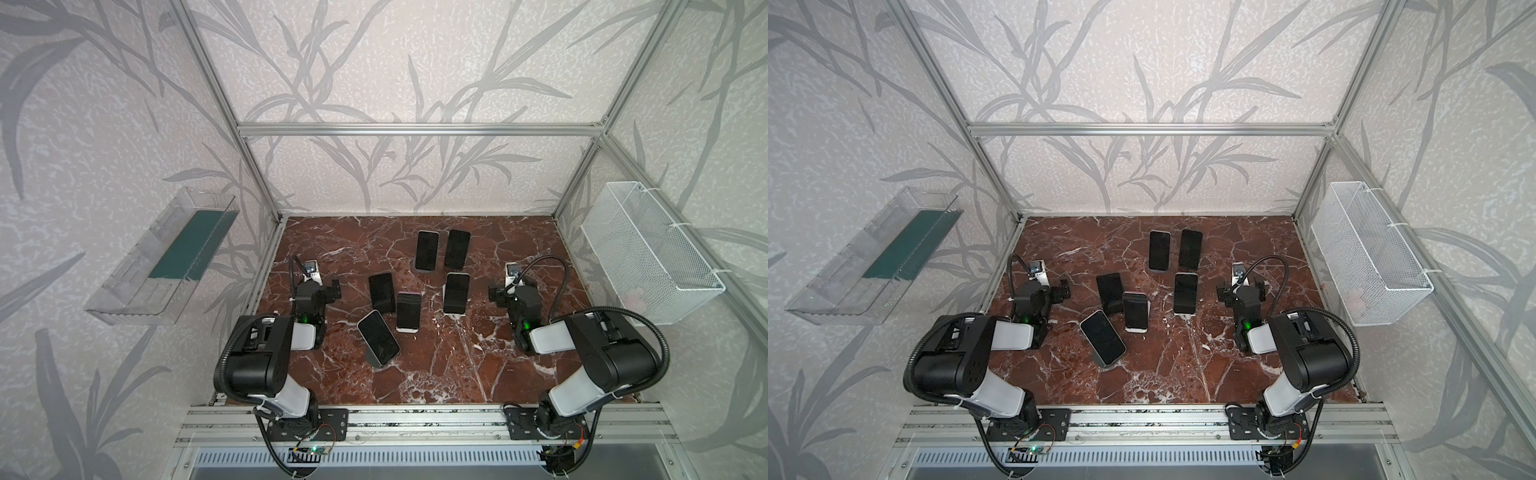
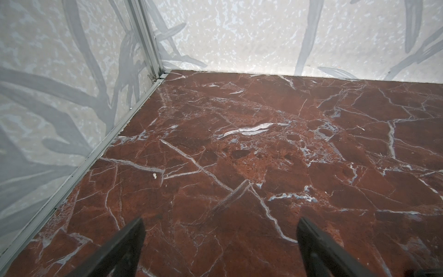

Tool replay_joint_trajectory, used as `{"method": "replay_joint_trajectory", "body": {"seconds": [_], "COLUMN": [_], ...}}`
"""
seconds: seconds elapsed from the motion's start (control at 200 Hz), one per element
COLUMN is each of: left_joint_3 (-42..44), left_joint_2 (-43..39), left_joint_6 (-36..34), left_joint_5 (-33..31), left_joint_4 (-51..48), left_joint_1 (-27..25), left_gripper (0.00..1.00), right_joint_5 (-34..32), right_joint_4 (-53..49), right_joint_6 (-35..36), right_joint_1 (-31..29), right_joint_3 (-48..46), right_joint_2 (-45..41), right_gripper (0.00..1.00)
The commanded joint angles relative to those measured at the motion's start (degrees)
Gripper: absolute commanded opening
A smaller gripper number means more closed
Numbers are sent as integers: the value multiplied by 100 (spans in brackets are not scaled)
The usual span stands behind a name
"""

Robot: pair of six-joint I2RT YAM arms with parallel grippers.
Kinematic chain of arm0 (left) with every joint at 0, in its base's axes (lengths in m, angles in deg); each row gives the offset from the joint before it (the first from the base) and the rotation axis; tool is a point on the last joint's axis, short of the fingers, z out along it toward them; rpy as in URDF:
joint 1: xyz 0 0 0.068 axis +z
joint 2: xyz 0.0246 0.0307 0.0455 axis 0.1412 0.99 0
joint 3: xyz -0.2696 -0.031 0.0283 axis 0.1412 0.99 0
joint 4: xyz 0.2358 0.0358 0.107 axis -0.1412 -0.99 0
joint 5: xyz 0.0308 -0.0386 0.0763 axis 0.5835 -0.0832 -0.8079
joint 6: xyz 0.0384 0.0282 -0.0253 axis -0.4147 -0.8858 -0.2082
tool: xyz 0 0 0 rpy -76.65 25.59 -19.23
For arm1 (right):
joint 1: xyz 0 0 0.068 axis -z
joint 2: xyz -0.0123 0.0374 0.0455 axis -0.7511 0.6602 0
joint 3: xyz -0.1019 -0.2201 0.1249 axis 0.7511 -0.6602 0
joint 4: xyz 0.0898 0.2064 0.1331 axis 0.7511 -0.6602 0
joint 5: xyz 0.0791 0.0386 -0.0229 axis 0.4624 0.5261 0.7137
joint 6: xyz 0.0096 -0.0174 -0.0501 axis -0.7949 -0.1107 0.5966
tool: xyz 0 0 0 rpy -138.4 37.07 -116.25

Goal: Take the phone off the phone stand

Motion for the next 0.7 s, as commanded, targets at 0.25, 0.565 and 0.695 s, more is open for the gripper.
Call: {"method": "replay_joint_trajectory", "body": {"seconds": [0.25,0.565,0.695], "left_joint_3": [-78,-69,-69], "left_joint_2": [4,4,4], "left_joint_6": [-17,-23,-24], "left_joint_5": [36,12,17], "left_joint_4": [-13,5,3], "left_joint_1": [34,28,28], "left_gripper": [99,99,99], "right_joint_5": [-126,-239,-243], "right_joint_4": [289,454,456], "right_joint_6": [39,70,67], "right_joint_1": [-27,-80,-80], "right_joint_3": [-42,-99,-96], "right_joint_2": [34,62,61], "right_gripper": [99,99,99]}}
